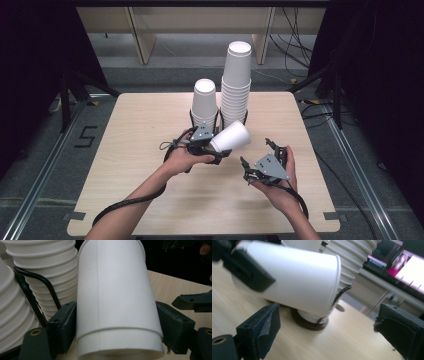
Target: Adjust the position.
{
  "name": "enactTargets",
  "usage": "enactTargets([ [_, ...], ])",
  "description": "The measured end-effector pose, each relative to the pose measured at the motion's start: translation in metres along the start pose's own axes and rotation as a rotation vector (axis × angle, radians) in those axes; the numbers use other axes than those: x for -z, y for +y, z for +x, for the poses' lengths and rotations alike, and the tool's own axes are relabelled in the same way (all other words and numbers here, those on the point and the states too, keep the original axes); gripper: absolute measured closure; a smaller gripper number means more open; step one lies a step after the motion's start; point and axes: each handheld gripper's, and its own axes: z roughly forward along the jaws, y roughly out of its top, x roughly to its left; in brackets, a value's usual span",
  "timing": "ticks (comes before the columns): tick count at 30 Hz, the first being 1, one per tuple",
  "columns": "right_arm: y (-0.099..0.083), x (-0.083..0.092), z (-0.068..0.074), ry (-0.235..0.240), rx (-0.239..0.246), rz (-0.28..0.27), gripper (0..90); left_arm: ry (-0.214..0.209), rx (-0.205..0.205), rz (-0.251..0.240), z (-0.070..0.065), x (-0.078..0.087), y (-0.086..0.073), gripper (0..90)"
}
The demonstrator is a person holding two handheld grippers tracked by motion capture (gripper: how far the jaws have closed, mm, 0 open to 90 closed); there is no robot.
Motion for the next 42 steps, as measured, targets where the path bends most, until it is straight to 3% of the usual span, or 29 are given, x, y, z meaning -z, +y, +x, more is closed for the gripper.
enactTargets([
  [3,-0.001,-0.001,-0.004,0.019,-0.11,-0.01,6.1,0.0,0.002,-0.006,0.0,0.0,0.0,23.0],
  [9,-0.003,-0.003,-0.009,0.088,-0.418,-0.022,5.0,-0.001,0.002,-0.011,0.0,-0.001,0.0,23.0],
  [12,-0.004,-0.005,-0.011,0.114,-0.527,-0.028,4.1,-0.002,0.006,-0.02,-0.001,-0.001,0.0,23.0],
  [17,-0.005,-0.011,-0.013,0.16,-0.786,-0.051,2.4,-0.002,0.0,-0.021,-0.001,-0.001,0.001,23.0],
  [19,-0.005,-0.013,-0.013,0.175,-0.865,-0.05,1.8,-0.008,0.006,-0.031,-0.001,-0.001,0.001,23.0],
  [22,-0.005,-0.016,-0.012,0.211,-1.035,-0.039,0.7,-0.002,0.0,-0.033,-0.003,-0.001,0.002,22.9],
  [26,-0.01,-0.02,-0.011,0.243,-1.119,-0.05,0.6,-0.004,0.0,-0.033,-0.003,-0.001,0.003,23.0],
  [28,-0.01,-0.02,-0.01,0.261,-1.183,-0.042,0.6,-0.001,-0.003,-0.034,-0.003,-0.001,0.004,23.0],
  [29,-0.008,-0.02,-0.008,0.269,-1.246,-0.034,0.6,-0.002,-0.001,-0.035,-0.003,-0.001,0.004,23.0],
  [35,-0.01,-0.027,-0.007,0.264,-1.26,-0.044,0.6,-0.002,-0.004,-0.037,-0.005,-0.003,0.004,22.9],
  [36,-0.009,-0.027,-0.006,0.267,-1.289,-0.035,0.6,-0.006,-0.001,-0.039,-0.005,-0.004,0.004,23.0],
  [38,-0.009,-0.028,-0.005,0.273,-1.303,-0.032,0.6,-0.003,0.002,-0.039,-0.005,-0.004,0.003,23.0],
  [40,-0.011,-0.03,-0.006,0.267,-1.276,-0.045,0.6,-0.003,0.003,-0.042,-0.006,-0.005,0.003,22.9],
  [42,-0.009,-0.031,-0.005,0.276,-1.314,-0.036,0.6,-0.005,0.0,-0.042,-0.006,-0.006,0.003,23.0],
])
